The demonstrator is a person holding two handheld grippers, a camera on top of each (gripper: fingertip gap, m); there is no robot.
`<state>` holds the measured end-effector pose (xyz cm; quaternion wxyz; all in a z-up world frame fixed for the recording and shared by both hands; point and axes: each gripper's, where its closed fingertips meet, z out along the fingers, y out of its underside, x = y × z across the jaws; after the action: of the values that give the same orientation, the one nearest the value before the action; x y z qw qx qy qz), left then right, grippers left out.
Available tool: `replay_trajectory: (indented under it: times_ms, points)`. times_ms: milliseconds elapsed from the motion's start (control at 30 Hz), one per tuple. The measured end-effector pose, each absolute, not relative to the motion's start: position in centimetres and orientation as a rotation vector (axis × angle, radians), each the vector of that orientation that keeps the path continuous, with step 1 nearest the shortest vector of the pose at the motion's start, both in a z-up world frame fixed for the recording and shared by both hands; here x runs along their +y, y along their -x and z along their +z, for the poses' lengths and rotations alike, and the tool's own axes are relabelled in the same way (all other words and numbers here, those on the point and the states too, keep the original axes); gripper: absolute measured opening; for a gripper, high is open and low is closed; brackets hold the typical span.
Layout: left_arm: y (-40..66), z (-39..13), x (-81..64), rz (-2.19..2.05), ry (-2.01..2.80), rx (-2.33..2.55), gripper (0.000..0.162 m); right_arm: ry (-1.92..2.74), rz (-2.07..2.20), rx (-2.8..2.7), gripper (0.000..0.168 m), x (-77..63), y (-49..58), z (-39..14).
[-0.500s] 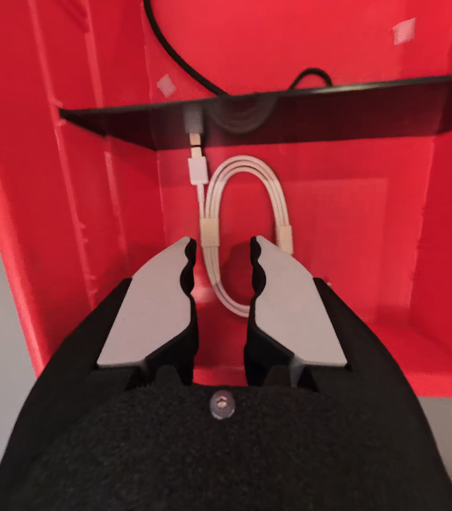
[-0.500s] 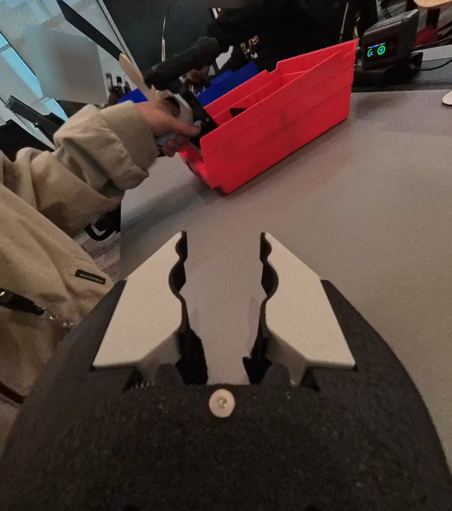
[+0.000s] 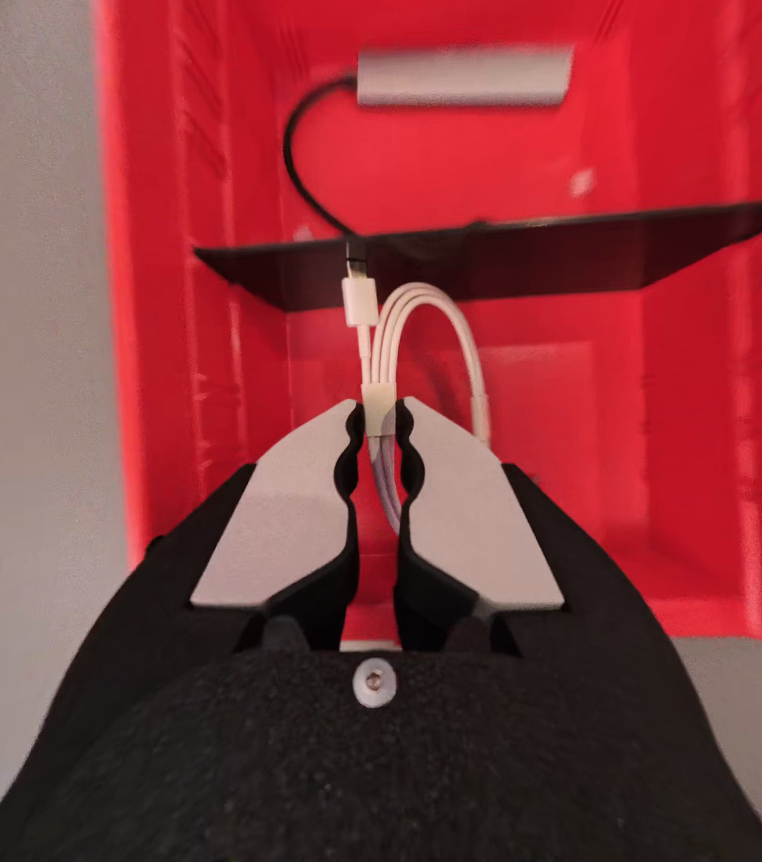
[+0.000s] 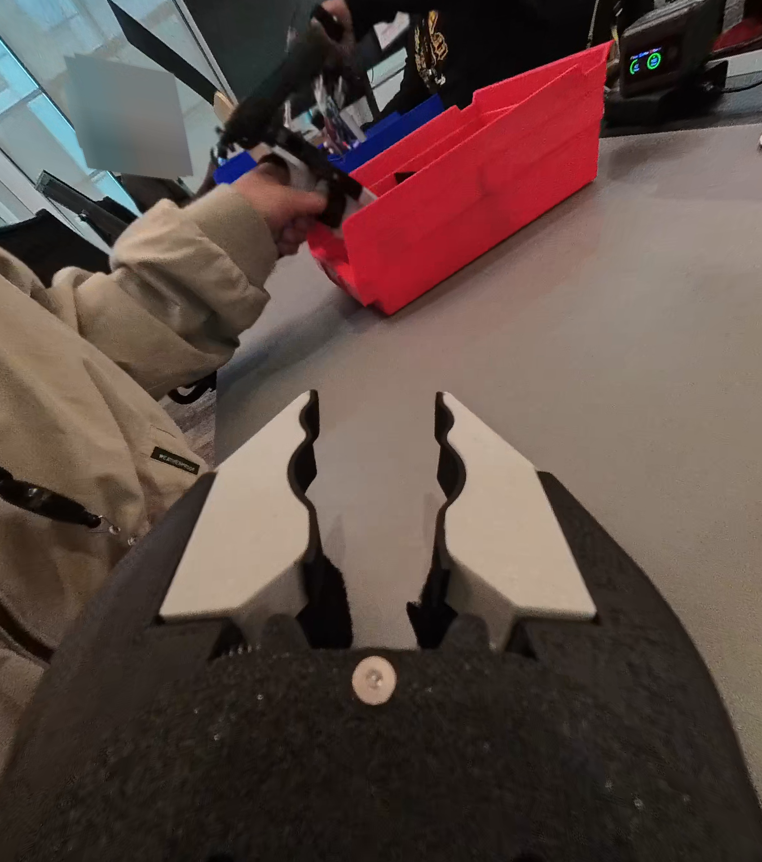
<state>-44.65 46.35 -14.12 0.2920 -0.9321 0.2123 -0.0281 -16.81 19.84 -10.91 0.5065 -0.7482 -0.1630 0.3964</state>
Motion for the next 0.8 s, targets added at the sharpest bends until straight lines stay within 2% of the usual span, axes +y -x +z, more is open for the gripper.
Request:
replay_trajectory:
  times_ms: [33, 167, 300, 667, 733, 767, 800]
  points:
    - [44.3, -12.3, 46.2, -0.141, 2.422, 0.532, 0.013, 1.806, 0.945, -0.383, 0.049, 20.0, 16.7, -10.9]
    - [41.6, -5.1, 44.0, -0.529, 2.174, 0.438, 0.013, 1.802, 0.878, -0.318, 0.049, 20.9, 16.4, -10.7]
    - [37.0, -1.7, 40.3, -0.872, 2.028, 0.453, 0.012, 1.774, 0.864, -0.268, 0.049, 21.8, 17.3, -10.0]
    - [23.6, -2.4, 31.0, -1.402, 1.914, 0.558, 0.013, 1.679, 1.215, 0.04, 0.05, 24.8, 22.4, -7.9]
    - [22.5, -2.9, 30.0, -1.455, 1.912, 0.532, 0.013, 1.664, 1.243, 0.085, 0.039, 24.7, 22.4, -8.0]
    - [22.1, -3.3, 29.6, -1.462, 1.922, 0.527, 0.013, 1.647, 1.248, 0.109, 0.023, 24.6, 21.9, -7.9]
    - [21.9, -3.8, 29.4, -1.453, 1.933, 0.525, 0.013, 1.625, 1.231, 0.146, 0.015, 24.6, 21.0, -7.8]
